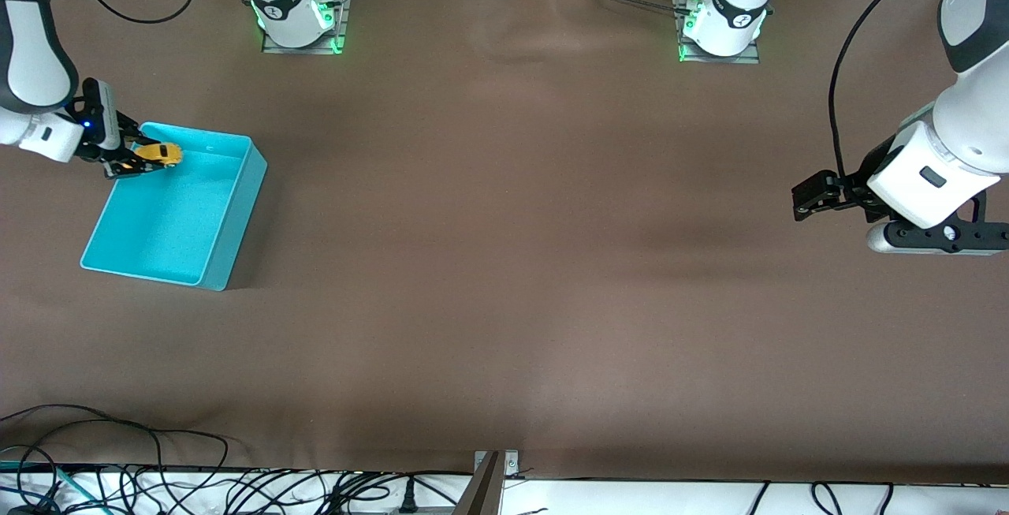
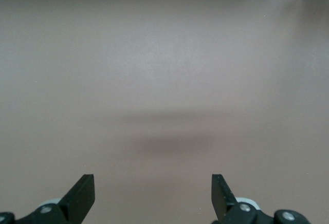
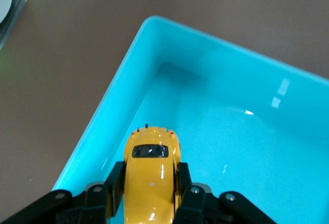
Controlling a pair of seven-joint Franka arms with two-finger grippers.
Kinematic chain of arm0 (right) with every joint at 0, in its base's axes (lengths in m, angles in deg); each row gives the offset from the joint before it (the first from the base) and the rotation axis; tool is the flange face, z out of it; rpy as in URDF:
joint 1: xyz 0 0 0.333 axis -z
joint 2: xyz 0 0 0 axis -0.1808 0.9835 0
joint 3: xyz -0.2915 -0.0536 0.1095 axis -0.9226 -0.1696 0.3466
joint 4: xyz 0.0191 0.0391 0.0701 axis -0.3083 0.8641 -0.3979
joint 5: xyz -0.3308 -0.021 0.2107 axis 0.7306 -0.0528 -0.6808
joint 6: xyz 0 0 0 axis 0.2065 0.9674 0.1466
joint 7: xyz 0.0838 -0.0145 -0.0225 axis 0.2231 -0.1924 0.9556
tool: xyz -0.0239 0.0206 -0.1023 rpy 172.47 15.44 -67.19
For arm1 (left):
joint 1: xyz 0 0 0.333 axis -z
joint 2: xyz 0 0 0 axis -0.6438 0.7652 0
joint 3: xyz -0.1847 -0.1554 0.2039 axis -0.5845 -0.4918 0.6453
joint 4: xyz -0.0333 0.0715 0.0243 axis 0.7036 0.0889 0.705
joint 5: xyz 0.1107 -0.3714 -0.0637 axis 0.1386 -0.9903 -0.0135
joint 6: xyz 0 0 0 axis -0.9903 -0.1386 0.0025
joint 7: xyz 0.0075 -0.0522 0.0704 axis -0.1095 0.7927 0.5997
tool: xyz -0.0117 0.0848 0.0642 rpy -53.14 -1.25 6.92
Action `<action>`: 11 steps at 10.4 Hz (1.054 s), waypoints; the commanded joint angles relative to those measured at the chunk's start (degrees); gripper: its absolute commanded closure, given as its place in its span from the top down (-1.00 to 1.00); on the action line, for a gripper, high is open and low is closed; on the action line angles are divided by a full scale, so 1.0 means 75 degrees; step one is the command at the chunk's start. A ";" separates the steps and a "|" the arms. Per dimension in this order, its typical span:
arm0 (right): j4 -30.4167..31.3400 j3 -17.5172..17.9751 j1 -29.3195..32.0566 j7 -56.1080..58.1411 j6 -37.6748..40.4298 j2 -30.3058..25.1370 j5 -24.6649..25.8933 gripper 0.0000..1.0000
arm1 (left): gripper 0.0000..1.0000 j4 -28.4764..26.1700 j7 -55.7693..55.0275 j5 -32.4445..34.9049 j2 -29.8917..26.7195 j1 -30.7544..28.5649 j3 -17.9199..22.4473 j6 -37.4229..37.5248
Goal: Wind up and store yellow beetle car
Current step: 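Lift the car with the right gripper and lower it into the box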
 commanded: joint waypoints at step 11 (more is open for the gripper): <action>-0.0740 0.0237 0.0381 0.0892 -0.0834 0.1838 0.0652 -1.00 | 1.00 0.0203 0.0125 0.0060 0.0057 0.0103 -0.0007 0.0125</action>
